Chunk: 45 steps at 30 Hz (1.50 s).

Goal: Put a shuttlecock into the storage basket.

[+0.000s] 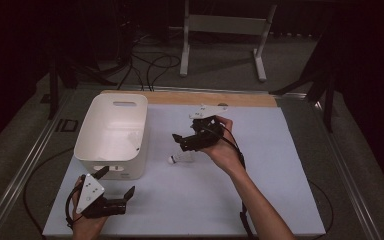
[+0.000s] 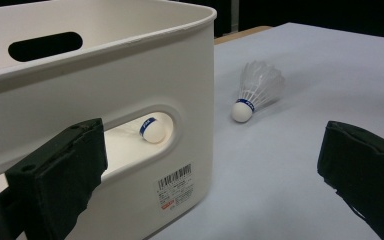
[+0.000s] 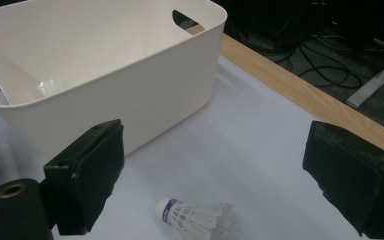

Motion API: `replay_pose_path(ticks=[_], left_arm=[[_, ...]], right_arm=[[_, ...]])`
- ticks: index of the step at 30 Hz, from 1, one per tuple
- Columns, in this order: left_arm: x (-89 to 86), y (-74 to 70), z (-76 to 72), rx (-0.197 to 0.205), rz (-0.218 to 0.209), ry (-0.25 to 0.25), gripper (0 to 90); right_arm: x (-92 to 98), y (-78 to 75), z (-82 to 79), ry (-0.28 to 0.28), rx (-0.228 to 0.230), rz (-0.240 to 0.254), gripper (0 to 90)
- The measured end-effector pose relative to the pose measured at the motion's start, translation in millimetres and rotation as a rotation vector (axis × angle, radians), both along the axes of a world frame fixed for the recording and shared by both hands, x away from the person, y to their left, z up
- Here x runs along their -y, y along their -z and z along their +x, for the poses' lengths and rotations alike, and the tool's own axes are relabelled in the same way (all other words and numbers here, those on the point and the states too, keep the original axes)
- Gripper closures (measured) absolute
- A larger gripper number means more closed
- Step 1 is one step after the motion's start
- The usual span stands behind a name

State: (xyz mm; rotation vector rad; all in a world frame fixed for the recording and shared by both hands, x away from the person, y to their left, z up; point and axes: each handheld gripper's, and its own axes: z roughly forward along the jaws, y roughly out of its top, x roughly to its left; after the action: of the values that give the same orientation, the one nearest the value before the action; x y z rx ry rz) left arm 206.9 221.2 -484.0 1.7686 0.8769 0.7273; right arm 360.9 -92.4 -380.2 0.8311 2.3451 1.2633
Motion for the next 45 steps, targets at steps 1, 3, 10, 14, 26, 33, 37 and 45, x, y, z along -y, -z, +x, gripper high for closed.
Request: replay_pose_path(ticks=[1,3,10,14,26,33,37,45], left_arm=[[-0.1,0.0,0.0,0.000,0.000,0.000,0.3],[-0.2,0.0,0.0,0.000,0.000,0.000,0.3],[-0.2,0.0,-0.2,0.001,-0.001,0.000,0.3],[-0.2,0.0,-0.3,0.001,-0.002,0.000,0.3],[-0.5,-0.1,-0.4,0.002,0.000,-0.001,0.3],[-0.6,-0.1,-0.4,0.001,-0.001,-0.001,0.3],[-0.3,0.0,-0.4,0.001,0.000,-0.001,0.3],[-0.4,-0.1,-0.5,0.002,0.000,-0.001,0.3]], right_arm=[[0.7,0.4,0.2,0.000,0.000,-0.001,9.5],[1.6,0.9,0.1,0.004,-0.004,0.002,9.5],[4.3,3.7,0.3,0.008,-0.008,0.000,9.5],[5.7,5.1,0.2,0.013,-0.011,0.001,9.5],[9.2,10.0,0.4,0.024,-0.019,-0.001,9.5],[11.3,12.0,0.6,0.028,-0.018,-0.008,9.5],[14.8,14.8,0.7,0.038,-0.026,-0.014,9.5],[17.2,18.1,0.8,0.041,-0.032,-0.017,9.5]])
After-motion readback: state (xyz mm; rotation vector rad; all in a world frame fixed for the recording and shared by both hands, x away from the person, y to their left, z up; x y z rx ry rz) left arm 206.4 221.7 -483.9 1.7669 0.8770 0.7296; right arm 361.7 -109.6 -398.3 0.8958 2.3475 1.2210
